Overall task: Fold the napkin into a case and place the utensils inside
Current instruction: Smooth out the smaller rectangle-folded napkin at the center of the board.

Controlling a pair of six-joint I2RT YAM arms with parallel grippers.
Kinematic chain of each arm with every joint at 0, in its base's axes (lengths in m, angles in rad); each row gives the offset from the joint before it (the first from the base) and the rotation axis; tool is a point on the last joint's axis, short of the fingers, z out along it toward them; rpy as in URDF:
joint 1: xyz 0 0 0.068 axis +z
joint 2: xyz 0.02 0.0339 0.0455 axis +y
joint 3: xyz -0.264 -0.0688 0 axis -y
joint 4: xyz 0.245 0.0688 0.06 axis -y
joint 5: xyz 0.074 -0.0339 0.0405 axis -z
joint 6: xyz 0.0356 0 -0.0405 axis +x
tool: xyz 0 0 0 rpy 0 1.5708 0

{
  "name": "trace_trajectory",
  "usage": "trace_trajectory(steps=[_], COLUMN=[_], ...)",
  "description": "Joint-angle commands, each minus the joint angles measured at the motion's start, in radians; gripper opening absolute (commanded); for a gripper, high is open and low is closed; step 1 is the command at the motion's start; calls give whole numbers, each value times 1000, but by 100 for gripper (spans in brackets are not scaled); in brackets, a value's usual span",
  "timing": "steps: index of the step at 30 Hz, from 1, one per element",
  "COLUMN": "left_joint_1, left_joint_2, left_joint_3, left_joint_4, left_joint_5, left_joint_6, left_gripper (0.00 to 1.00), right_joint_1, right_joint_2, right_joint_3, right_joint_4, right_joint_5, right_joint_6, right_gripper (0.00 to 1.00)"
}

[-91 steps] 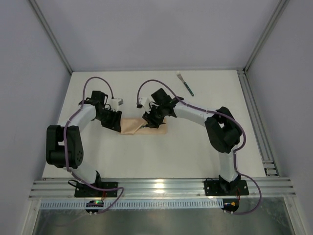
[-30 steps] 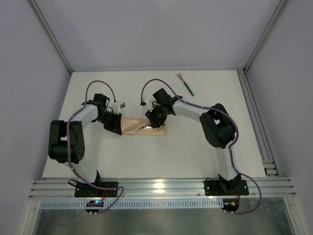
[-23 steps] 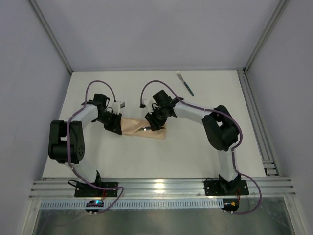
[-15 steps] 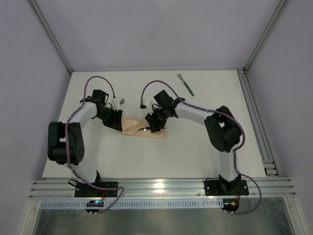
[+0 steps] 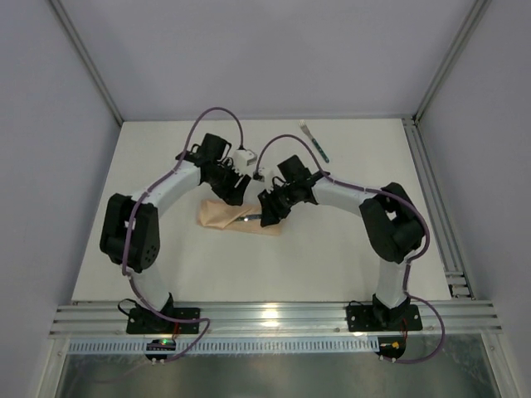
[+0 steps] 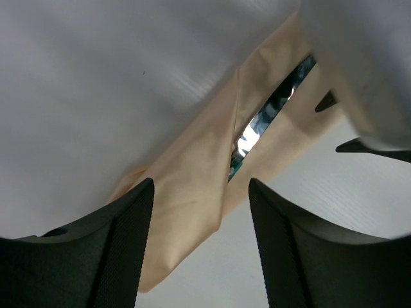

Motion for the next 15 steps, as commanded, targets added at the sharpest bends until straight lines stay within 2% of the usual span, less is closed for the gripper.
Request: trace_trajectory(steps=[1, 2, 5, 15], left_joint_1=[-30, -43, -65, -90], left_joint_2=[40, 57, 114, 191], left_joint_3=[24, 36, 65, 59], left_joint_4=[111, 111, 117, 148], left_joint_5=[-75, -93, -97, -32], left_joint_6=[16, 22, 36, 4], left_gripper=[58, 56, 53, 45], right_joint_1=[-84, -95, -106, -110], right_joint_2=[-99, -97, -76, -13], right_joint_3=[-63, -76, -88, -87], right_joint_4=[199, 214, 242, 336], right_joint_5=[-94, -89, -56, 58], right_joint_6=[201, 223, 272, 430], right_gripper=[38, 32, 23, 10])
